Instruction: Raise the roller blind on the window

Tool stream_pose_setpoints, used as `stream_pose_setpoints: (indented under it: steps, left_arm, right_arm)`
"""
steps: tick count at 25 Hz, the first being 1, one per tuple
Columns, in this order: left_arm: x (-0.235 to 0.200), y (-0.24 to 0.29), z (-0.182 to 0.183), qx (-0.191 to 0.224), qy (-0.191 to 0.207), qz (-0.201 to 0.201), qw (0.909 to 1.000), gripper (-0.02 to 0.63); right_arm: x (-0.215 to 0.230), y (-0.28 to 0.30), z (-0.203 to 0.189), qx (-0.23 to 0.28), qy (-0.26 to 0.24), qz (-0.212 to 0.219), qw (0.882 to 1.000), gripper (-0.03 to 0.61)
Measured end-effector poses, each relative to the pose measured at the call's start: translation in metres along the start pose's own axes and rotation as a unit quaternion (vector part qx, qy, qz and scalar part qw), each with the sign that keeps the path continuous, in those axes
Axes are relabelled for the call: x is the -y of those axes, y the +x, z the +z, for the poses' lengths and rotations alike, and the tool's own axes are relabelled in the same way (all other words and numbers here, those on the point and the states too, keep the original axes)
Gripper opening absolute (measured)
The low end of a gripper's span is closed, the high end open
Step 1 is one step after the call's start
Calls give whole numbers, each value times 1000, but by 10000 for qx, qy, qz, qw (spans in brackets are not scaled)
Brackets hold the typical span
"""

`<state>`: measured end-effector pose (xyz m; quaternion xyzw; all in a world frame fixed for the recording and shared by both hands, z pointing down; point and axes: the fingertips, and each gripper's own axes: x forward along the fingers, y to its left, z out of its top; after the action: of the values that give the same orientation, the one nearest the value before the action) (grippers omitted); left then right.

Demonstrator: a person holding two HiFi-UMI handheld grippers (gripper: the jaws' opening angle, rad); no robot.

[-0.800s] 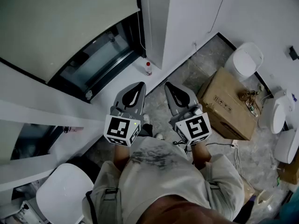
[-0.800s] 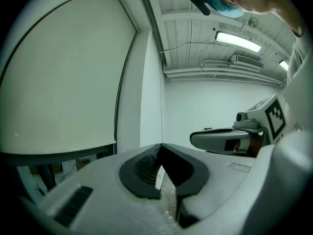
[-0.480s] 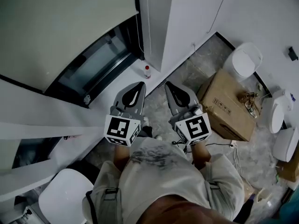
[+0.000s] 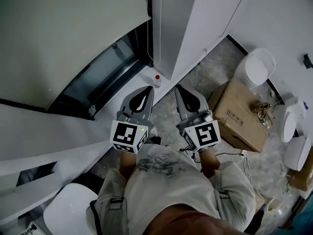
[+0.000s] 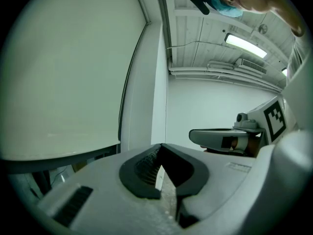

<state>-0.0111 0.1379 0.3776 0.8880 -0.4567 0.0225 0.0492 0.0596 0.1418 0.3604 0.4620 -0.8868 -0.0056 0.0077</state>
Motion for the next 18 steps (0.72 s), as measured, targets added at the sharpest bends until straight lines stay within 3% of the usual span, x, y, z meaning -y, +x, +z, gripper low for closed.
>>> stream_pose_setpoints:
  steps: [5,18]
  left_arm:
    - [-33,15,5,28,-21,-96,9999,3]
    - [-79,49,16,228,-229,-509,9982,3]
  right_arm:
    - [6,33,4,85,162,-115,9998,5]
    - [20,85,8,65,-106,-425,9990,6]
